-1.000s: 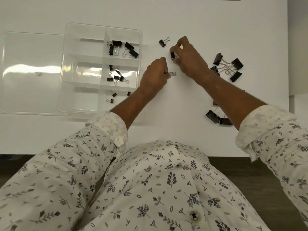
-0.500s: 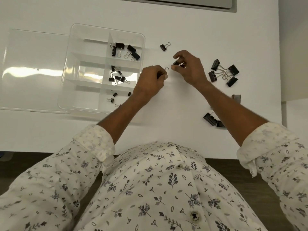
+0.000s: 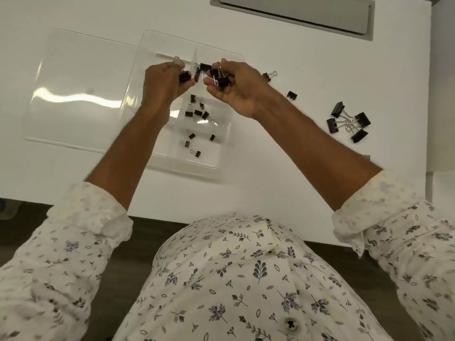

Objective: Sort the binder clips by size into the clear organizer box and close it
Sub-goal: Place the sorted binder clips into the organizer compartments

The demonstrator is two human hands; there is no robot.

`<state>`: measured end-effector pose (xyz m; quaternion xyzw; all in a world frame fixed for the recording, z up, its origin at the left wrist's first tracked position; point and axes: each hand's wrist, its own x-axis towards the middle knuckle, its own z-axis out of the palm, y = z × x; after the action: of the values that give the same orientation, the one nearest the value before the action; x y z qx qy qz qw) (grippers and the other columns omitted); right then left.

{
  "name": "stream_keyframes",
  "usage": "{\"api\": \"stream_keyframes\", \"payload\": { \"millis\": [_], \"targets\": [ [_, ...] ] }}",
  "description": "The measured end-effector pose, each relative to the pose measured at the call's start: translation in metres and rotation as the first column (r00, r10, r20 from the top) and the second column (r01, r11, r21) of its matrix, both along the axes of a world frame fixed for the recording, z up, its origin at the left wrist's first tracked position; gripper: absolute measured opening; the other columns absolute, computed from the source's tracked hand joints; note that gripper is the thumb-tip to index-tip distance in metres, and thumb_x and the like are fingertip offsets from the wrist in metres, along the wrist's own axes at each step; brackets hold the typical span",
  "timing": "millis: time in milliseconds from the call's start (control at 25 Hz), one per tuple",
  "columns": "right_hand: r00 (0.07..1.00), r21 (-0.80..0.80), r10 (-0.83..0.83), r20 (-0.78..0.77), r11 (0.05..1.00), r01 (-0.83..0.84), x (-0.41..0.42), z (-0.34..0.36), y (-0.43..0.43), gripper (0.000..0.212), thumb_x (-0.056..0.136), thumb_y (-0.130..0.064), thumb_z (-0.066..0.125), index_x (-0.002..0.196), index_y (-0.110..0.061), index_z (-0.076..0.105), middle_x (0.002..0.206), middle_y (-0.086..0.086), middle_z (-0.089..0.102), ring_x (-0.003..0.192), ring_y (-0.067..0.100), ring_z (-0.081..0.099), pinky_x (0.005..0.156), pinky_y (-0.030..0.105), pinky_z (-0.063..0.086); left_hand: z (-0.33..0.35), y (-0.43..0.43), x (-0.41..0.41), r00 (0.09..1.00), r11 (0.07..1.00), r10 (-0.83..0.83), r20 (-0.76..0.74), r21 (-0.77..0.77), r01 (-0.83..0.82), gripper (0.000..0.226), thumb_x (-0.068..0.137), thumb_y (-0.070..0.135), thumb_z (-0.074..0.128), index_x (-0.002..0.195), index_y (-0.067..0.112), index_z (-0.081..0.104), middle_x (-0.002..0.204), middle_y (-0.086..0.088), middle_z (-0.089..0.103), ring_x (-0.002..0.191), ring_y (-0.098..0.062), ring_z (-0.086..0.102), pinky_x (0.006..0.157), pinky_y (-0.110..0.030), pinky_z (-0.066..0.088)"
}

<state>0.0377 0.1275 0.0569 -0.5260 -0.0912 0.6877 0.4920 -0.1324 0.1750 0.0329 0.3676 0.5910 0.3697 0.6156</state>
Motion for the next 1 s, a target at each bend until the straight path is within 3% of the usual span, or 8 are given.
{"api": "stream_keyframes", "payload": {
  "millis": [160,360,480,520,600,760,880,1000],
  "targets": [
    [0.999,0.002,0.032,0.034,0.999,-0.032,-0.036,0.008,0.043,0.01,0.105,-0.01,0.052,0.109,-0.002,0.055,0.102,0.018,0.056,0.073,0.026,0.061,0.088,0.041,0.056,0.006,0.04,-0.013,0.994,0.999,0.019,-0.106,-0.034,-0.023,0.025,0.106,0.03,0.052,0.098,0.009,0.061,0.102,-0.008,0.066,0.087,-0.016,0.071,0.078,-0.027,0.064],
    [0.998,0.023,0.019,0.053,1.0,-0.02,-0.057,0.012,0.069,0.036,0.107,-0.013,0.051,0.14,0.002,0.049,0.139,0.024,0.05,0.112,0.039,0.06,0.102,0.045,0.055,0.008,0.061,-0.027,0.997,0.997,0.037,-0.061,-0.07,-0.041,0.021,0.106,0.019,0.049,0.091,0.012,0.062,0.095,-0.008,0.062,0.086,-0.019,0.071,0.087,-0.03,0.063],
    [0.947,0.099,0.046,0.319,0.992,-0.081,-0.052,0.003,0.067,0.04,0.105,-0.001,0.044,0.144,0.001,0.05,0.137,0.015,0.054,0.123,0.044,0.06,0.109,0.046,0.052,0.003,0.062,-0.029,0.999,0.998,0.032,-0.023,-0.062,-0.033,0.022,0.101,0.008,0.049,0.085,0.013,0.063,0.09,-0.009,0.057,0.083,-0.022,0.061,0.078,-0.026,0.056],
    [0.863,0.125,0.087,0.498,0.977,-0.171,-0.047,-0.004,0.065,0.044,0.102,0.004,0.042,0.144,-0.002,0.052,0.131,0.01,0.057,0.126,0.042,0.06,0.109,0.045,0.052,0.0,0.062,-0.031,1.0,0.998,0.011,-0.016,-0.056,-0.012,0.022,0.097,0.005,0.049,0.081,0.014,0.061,0.09,-0.009,0.053,0.084,-0.022,0.056,0.072,-0.025,0.052],
    [0.519,0.078,0.171,0.837,0.902,-0.424,-0.032,-0.024,0.059,0.053,0.096,0.008,0.039,0.144,-0.005,0.054,0.139,0.009,0.059,0.13,0.031,0.059,0.113,0.035,0.048,-0.004,0.058,-0.031,0.998,0.998,-0.054,-0.021,-0.017,0.054,0.021,0.09,0.004,0.047,0.079,0.02,0.054,0.089,-0.009,0.046,0.085,-0.022,0.046,0.066,-0.024,0.042],
    [-0.11,-0.262,0.264,0.958,0.66,-0.704,-0.018,-0.05,0.043,0.065,0.093,0.012,0.036,0.155,-0.008,0.042,0.161,0.012,0.042,0.148,0.029,0.04,0.122,0.035,0.032,-0.013,0.053,-0.028,0.969,0.976,-0.178,-0.171,0.094,0.196,0.022,0.095,0.015,0.045,0.079,0.024,0.057,0.088,-0.006,0.053,0.084,-0.016,0.05,0.073,-0.026,0.044],
    [-0.282,-0.339,0.193,0.94,0.634,-0.696,-0.012,-0.054,0.033,0.061,0.093,0.009,0.038,0.151,-0.009,0.048,0.156,0.011,0.049,0.139,0.033,0.05,0.112,0.045,0.045,-0.025,0.05,-0.025,0.928,0.95,-0.211,-0.306,0.158,0.268,0.029,0.101,0.026,0.045,0.11,0.02,0.072,0.111,-0.003,0.07,0.105,-0.018,0.065,0.096,-0.031,0.052],
    [-0.319,-0.295,0.105,0.942,0.713,-0.636,0.002,-0.05,0.02,0.055,0.092,0.007,0.04,0.14,-0.011,0.06,0.143,0.008,0.061,0.127,0.033,0.06,0.096,0.05,0.055,-0.024,0.038,-0.013,0.876,0.906,-0.219,-0.43,0.244,0.347,0.036,0.105,0.025,0.046,0.133,0.013,0.066,0.131,-0.004,0.068,0.123,-0.017,0.061,0.109,-0.031,0.047]
  ]
}}
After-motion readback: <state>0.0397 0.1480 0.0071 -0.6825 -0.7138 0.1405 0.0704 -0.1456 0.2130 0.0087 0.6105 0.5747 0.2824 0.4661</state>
